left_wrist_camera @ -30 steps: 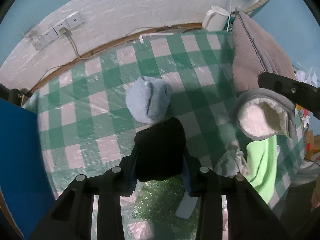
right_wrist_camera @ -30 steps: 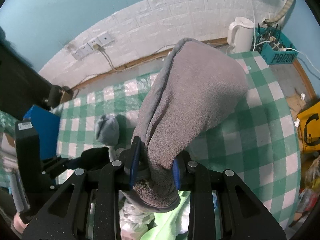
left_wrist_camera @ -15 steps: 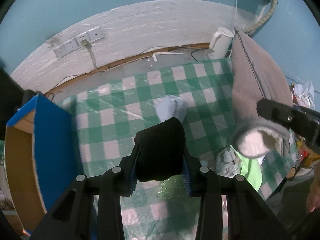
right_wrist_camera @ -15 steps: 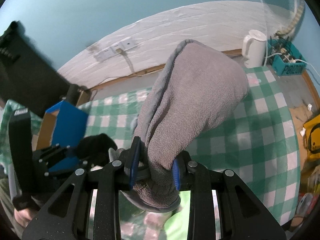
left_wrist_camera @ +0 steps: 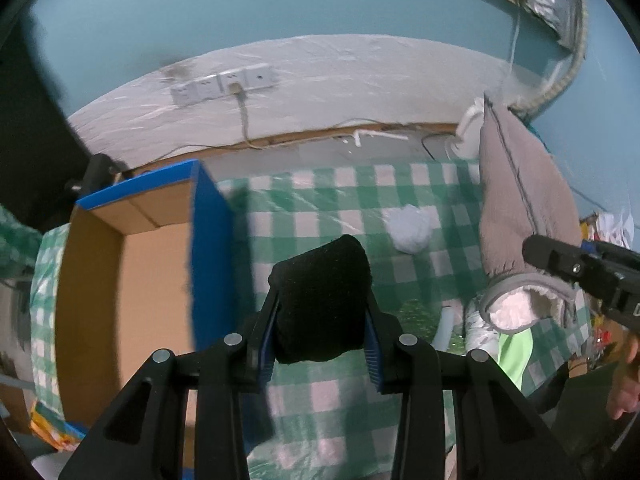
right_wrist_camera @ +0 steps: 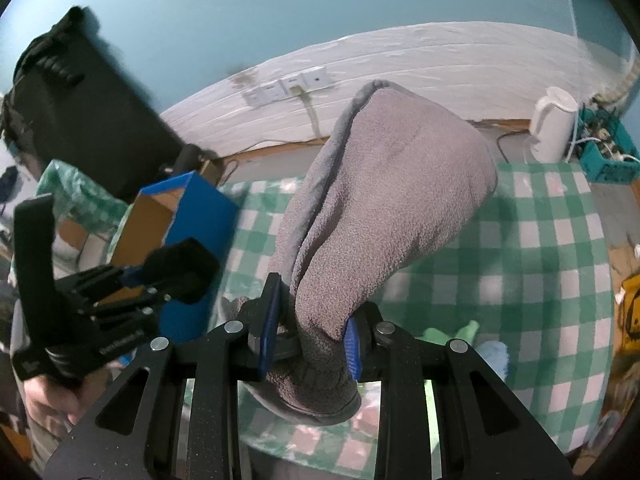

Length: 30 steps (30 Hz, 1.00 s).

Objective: Organize soft objects
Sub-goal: 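Carry the grey pouch into the box and open the right gripper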

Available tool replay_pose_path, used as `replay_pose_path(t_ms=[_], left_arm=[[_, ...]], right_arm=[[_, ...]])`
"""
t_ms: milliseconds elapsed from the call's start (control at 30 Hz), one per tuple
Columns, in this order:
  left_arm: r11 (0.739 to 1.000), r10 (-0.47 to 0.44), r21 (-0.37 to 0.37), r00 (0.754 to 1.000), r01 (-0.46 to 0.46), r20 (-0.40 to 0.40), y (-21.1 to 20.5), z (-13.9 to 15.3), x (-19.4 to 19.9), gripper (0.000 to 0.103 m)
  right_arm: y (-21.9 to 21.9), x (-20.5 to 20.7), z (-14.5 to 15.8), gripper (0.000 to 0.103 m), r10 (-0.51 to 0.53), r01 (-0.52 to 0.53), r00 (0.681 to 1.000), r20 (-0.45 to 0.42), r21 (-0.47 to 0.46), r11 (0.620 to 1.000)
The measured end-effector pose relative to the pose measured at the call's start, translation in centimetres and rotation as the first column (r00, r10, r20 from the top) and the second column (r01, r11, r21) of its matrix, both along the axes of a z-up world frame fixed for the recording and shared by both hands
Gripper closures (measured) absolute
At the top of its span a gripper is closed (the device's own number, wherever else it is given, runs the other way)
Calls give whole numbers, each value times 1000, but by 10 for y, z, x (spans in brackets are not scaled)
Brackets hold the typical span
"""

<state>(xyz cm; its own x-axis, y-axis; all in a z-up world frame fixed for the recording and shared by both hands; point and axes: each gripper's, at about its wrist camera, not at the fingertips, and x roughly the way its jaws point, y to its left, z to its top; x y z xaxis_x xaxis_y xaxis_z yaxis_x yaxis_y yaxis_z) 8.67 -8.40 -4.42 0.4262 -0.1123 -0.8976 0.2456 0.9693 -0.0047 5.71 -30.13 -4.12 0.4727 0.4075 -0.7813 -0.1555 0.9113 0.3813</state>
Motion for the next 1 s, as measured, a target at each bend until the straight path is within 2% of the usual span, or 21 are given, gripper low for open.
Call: replay_pose_path(t_ms=[300, 667, 1000], left_arm=[[996, 91, -11, 995, -90, 44, 53, 22, -15, 66], [985, 175, 2, 983, -175, 59, 106, 21, -25, 66], [963, 271, -1, 961, -271, 64, 162, 21, -37, 66]], right_arm=[[49, 0, 12, 77, 103, -103, 994, 17, 1, 995], [127, 7, 17, 77, 241, -241, 970, 25, -9, 971], [199, 12, 19, 77, 360, -359, 933, 23, -40, 932]])
